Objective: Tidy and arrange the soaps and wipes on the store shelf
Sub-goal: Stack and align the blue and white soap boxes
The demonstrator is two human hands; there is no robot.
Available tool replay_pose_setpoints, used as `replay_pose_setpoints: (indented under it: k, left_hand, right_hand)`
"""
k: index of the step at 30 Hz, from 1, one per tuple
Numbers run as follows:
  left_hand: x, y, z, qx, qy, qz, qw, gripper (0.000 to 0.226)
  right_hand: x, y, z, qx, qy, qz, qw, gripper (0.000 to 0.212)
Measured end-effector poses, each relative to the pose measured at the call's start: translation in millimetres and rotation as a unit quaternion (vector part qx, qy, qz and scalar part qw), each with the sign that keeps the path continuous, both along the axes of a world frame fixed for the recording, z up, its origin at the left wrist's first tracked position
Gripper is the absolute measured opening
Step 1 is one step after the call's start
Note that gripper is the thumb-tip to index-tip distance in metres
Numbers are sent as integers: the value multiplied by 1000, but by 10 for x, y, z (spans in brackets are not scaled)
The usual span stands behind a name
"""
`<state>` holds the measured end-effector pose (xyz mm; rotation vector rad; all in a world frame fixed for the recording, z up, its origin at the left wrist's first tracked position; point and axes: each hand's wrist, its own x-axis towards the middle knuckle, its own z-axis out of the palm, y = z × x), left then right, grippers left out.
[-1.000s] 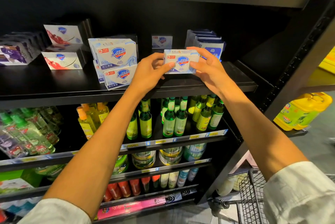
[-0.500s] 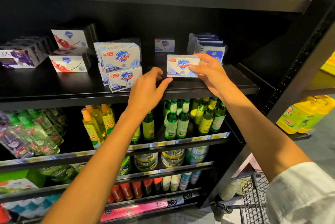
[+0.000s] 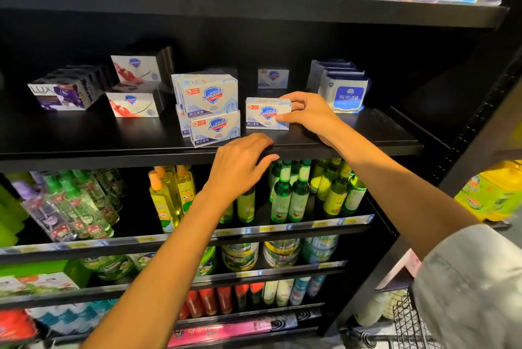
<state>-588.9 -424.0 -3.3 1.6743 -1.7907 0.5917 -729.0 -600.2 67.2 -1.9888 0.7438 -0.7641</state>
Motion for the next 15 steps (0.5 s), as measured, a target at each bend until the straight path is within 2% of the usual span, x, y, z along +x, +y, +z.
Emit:
replay_pose_setpoints:
  k: [6,9,12,15]
  left_hand:
    - [3,2,53,36,18,1,999,36]
    - [23,6,107,65,21,-3,998,39]
    - [63,-28,211,111,16,-8,994,45]
    - [89,-143,342,175,25,-48,983,57]
  right_hand:
    - [204,11,-4,-9,9,24,1000,53]
    - [169,-33,-14,46,-22,31,998,51]
    - [130,-169,-9,122,-83,9,989,38]
    - [170,-310,-6,121,-86,-50,988,35]
